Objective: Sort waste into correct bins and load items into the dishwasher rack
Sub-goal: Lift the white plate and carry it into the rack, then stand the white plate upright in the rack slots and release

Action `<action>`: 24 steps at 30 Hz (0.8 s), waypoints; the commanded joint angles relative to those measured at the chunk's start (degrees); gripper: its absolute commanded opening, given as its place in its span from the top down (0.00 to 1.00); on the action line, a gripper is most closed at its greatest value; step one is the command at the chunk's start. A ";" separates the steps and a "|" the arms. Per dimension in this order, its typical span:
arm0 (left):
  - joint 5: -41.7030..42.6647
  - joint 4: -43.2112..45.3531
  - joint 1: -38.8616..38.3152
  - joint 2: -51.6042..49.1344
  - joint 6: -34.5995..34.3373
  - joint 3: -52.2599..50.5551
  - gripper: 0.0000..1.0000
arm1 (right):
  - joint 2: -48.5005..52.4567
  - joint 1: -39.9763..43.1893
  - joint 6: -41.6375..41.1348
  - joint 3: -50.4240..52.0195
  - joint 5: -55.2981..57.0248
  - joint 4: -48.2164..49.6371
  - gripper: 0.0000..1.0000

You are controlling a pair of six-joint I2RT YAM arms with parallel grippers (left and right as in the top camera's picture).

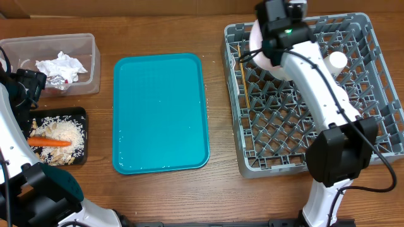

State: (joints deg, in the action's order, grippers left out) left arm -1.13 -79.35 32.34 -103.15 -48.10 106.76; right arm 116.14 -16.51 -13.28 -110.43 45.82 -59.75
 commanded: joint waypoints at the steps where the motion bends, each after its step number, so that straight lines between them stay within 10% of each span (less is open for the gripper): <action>1: -0.76 -0.09 -0.11 0.04 -0.79 0.00 0.00 | 0.63 -1.81 -0.04 0.17 2.43 -0.48 0.96; 18: -0.79 -0.09 -0.11 0.04 -0.79 0.00 0.00 | -6.56 3.41 -12.68 0.07 15.80 -16.92 0.96; 24: -0.79 -0.09 -0.11 0.04 -0.76 0.00 0.00 | -7.37 3.37 -44.87 0.26 21.49 -37.33 0.96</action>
State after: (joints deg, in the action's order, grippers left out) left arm -1.13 -79.33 32.34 -103.15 -48.10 106.76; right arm 111.22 -12.69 -36.84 -110.24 62.48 -93.41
